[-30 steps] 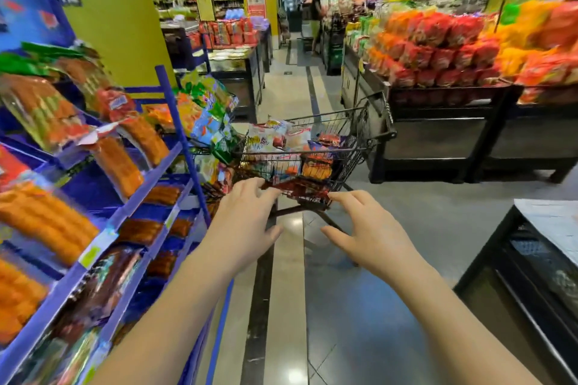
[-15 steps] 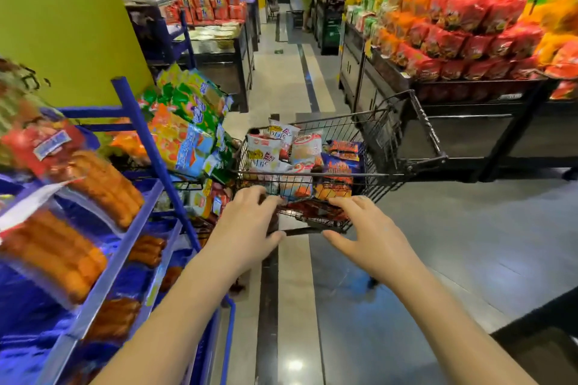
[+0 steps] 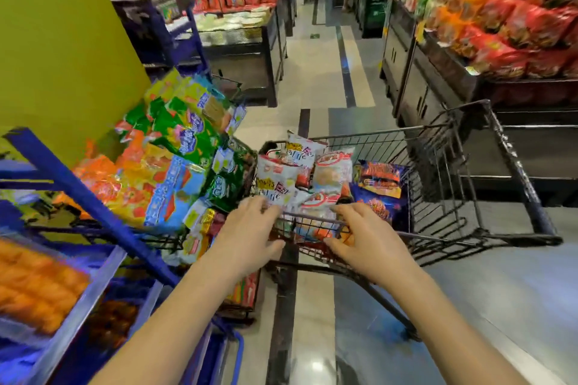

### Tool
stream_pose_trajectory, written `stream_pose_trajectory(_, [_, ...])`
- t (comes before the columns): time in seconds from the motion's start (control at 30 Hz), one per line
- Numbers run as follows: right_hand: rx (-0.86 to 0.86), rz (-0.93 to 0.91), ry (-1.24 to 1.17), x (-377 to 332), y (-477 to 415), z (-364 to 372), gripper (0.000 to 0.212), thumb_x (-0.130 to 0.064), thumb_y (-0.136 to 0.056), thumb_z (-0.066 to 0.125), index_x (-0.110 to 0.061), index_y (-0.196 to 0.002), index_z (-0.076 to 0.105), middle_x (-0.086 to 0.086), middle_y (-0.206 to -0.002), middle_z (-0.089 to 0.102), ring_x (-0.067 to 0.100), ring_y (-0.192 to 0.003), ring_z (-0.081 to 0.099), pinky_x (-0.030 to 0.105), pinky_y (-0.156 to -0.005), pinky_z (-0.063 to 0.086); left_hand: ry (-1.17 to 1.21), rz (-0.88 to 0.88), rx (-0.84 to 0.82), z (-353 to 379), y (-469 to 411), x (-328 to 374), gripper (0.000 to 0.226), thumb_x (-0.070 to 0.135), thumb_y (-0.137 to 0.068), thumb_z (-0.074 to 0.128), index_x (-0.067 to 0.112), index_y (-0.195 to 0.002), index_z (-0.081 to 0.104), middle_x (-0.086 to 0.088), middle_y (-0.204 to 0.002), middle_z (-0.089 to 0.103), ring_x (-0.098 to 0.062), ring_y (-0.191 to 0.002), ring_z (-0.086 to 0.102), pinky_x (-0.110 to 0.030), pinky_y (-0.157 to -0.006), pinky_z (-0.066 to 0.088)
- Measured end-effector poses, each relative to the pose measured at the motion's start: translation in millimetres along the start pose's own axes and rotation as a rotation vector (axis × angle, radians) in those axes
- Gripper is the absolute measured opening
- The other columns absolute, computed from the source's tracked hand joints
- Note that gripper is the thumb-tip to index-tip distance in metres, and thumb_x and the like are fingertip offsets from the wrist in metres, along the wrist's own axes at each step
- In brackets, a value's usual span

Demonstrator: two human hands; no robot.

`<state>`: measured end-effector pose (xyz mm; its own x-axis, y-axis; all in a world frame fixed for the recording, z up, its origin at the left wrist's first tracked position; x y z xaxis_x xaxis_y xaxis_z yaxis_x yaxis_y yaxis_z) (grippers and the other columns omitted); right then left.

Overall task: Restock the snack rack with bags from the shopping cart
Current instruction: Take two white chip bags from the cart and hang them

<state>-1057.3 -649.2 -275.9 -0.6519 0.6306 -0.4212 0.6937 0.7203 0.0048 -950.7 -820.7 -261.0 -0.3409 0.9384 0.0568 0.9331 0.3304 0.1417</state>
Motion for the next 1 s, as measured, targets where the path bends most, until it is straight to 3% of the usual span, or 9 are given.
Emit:
stream_pose_trajectory(0.37, [-0.097, -0.030, -0.035, 27.2, -144.2, 22.5, 0.065, -0.050, -0.096, 0.063, -0.031, -0.153, 0.038, -0.003, -0.152, 0.043, 0.019, -0.137, 0.047, 0.039, -0.103, 0.048, 0.116, -0.050, -0.091, 22.5, -122.9, -52.3, 0.068, 0.047, -0.098, 0.063, 0.027, -0.157, 0.035, -0.004, -0.162, 0.027, -0.026, -0.152, 0.021, -0.042, -0.120, 0.031])
stream_pose_trajectory(0.63, [-0.188, 0.052, -0.035, 33.9, -249.6, 65.9, 0.061, -0.047, -0.095, 0.064, -0.029, -0.149, 0.042, 0.003, -0.146, 0.047, 0.027, -0.129, 0.051, 0.041, -0.097, 0.049, 0.178, -0.039, -0.169, 53.2, -218.8, -118.3, 0.066, 0.048, -0.098, 0.062, 0.028, -0.156, 0.037, -0.002, -0.161, 0.027, -0.026, -0.150, 0.023, -0.040, -0.120, 0.032])
stream_pose_trajectory(1.0, [-0.205, 0.089, -0.094, 59.3, -337.1, 94.7, 0.059, -0.048, -0.095, 0.065, -0.029, -0.148, 0.047, -0.003, -0.146, 0.048, 0.019, -0.129, 0.052, 0.037, -0.096, 0.052, 0.327, -0.099, -0.281, 94.4, -304.4, -166.7, 0.071, 0.048, -0.096, 0.067, 0.025, -0.155, 0.035, 0.000, -0.158, 0.031, -0.022, -0.149, 0.026, -0.035, -0.118, 0.031])
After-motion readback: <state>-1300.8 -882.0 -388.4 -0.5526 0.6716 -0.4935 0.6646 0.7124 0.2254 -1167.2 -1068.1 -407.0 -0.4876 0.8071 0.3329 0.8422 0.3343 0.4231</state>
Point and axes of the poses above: each hand's wrist, its own y-axis away from the middle knuckle, its own z-axis out of the palm, x = y × z, the point moved 7 cm from there along -y, towards the middle knuckle
